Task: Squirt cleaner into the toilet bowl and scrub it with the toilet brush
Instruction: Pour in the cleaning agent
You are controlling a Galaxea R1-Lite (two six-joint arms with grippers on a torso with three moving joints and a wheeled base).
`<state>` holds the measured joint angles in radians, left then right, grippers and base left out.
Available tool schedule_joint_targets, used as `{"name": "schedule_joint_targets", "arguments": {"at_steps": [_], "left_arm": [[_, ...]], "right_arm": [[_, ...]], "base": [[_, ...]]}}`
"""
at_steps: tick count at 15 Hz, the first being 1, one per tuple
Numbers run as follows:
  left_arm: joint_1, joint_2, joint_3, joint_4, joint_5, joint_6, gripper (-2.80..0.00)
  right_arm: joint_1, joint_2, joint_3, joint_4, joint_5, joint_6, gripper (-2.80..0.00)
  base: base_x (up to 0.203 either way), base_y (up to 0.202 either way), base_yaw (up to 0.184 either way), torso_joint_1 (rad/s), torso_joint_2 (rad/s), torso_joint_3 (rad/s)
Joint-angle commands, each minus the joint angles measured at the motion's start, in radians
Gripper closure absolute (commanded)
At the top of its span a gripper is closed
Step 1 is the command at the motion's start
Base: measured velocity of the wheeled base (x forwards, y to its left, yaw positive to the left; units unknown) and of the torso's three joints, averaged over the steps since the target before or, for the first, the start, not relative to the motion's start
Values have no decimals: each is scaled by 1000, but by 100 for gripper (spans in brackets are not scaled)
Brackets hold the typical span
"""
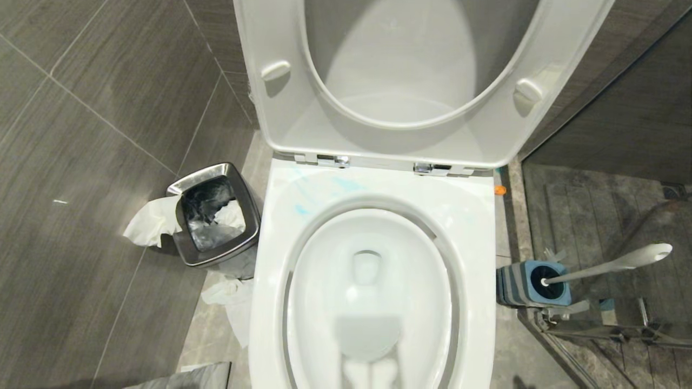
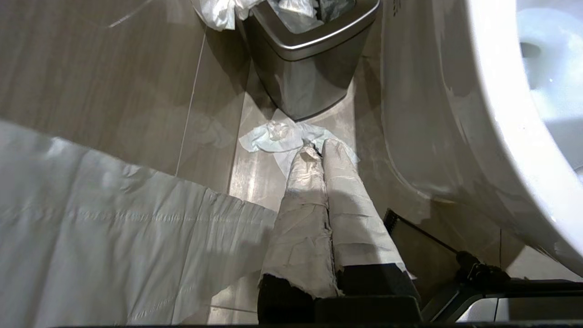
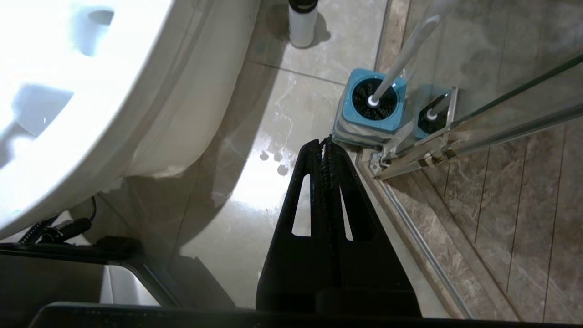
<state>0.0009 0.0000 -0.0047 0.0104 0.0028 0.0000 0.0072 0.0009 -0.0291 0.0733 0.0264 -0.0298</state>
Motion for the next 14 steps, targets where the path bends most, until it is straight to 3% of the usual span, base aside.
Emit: {"name": "schedule_joint_targets", "arguments": {"at_steps": [1,10,14], "left_arm": [[0,2,0,0,0,0,0],[1,2,0,-1,0,0,0],[1,2,2,-7,0,0,0]], "right_arm": [[0,2,0,0,1,-1,0],[1,1,0,0,1,-1,0],[2,1,0,0,1,-1,0]], "base": [[0,0,0,-3,0,-195],[0,0,0,3,2,-195],[0,0,0,1,5,-40]]}}
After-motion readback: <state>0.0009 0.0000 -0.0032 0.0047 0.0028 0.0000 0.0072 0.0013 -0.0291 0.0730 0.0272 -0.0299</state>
